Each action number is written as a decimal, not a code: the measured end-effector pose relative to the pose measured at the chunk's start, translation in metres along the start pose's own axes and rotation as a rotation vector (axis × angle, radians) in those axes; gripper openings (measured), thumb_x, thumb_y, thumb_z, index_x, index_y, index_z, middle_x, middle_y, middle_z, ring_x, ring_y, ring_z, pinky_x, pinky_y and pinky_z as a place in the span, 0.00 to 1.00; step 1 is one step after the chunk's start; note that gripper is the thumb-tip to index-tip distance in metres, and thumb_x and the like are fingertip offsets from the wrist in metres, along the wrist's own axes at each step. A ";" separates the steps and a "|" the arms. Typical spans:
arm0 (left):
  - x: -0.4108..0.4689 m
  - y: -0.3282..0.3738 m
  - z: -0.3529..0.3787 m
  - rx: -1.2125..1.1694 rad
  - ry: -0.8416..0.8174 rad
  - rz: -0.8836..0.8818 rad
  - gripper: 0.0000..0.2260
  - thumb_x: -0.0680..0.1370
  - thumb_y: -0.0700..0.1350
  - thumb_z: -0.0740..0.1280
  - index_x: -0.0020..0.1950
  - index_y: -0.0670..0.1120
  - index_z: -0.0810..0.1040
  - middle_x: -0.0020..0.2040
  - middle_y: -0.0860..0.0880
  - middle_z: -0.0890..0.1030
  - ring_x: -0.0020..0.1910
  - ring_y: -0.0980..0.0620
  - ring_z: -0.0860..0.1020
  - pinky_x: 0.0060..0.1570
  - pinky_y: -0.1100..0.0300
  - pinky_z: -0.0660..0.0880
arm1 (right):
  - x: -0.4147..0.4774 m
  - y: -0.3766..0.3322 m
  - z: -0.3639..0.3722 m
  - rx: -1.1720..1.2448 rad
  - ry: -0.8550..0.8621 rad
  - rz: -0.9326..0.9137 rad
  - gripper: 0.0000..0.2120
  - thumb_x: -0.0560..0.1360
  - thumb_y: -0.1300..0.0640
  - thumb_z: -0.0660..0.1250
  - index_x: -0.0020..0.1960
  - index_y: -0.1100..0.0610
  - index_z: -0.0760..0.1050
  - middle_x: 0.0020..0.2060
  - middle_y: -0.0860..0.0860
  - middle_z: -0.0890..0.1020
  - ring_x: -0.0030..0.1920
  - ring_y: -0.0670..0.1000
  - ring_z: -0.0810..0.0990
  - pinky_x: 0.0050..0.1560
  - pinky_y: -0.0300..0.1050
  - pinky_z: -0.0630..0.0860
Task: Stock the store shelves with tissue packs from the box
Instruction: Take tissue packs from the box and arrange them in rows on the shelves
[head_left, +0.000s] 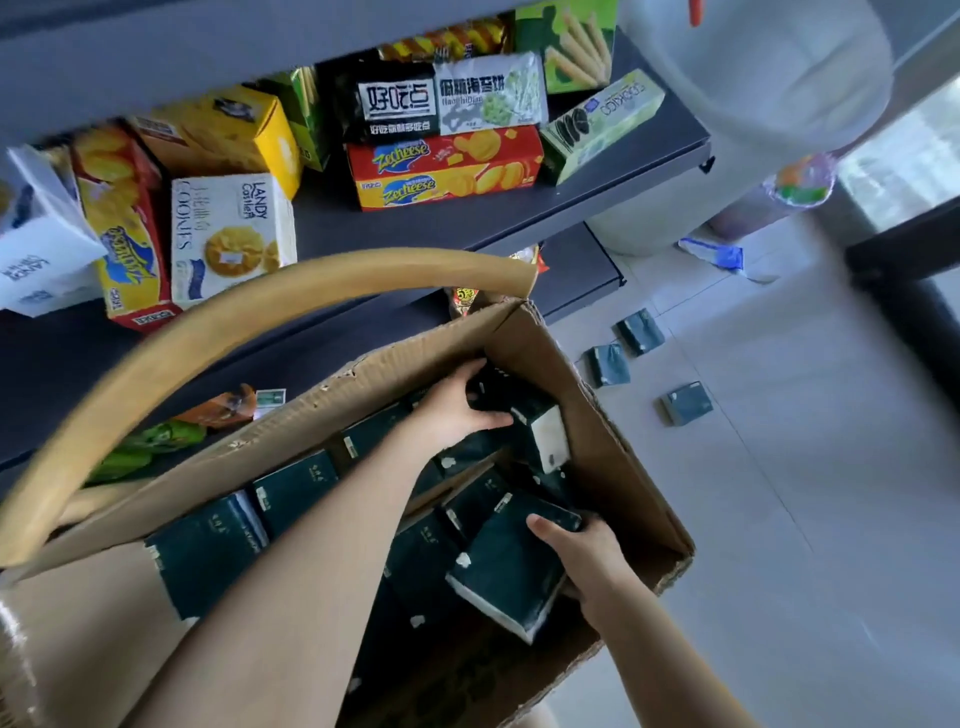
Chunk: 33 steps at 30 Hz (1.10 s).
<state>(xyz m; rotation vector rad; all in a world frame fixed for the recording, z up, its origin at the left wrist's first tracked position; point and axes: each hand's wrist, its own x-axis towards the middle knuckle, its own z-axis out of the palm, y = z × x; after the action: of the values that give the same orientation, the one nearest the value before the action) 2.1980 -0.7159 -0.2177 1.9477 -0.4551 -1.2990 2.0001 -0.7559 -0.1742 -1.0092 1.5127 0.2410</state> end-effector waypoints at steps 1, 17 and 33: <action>0.004 -0.003 0.002 0.015 -0.015 -0.004 0.39 0.70 0.45 0.76 0.76 0.49 0.59 0.68 0.48 0.71 0.63 0.50 0.73 0.61 0.57 0.71 | 0.001 0.001 0.000 -0.008 -0.005 -0.001 0.19 0.71 0.56 0.74 0.58 0.56 0.72 0.48 0.55 0.82 0.47 0.55 0.82 0.51 0.54 0.80; -0.018 -0.025 -0.006 -0.252 0.071 -0.089 0.25 0.65 0.54 0.78 0.57 0.49 0.73 0.57 0.46 0.79 0.58 0.46 0.78 0.60 0.50 0.74 | -0.009 0.002 0.006 -0.028 0.011 -0.030 0.15 0.65 0.56 0.79 0.48 0.59 0.80 0.45 0.54 0.84 0.45 0.54 0.83 0.52 0.50 0.79; -0.146 -0.004 -0.053 -0.720 0.361 -0.290 0.29 0.68 0.56 0.74 0.64 0.46 0.73 0.57 0.45 0.79 0.54 0.44 0.79 0.55 0.50 0.78 | -0.073 -0.034 -0.019 0.006 -0.134 -0.134 0.19 0.73 0.45 0.69 0.59 0.54 0.71 0.53 0.53 0.81 0.53 0.55 0.80 0.59 0.55 0.76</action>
<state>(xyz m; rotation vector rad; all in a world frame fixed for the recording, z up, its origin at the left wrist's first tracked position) 2.1835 -0.5992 -0.1165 1.5907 0.4394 -1.0406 2.0019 -0.7561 -0.0913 -1.0640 1.3191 0.2044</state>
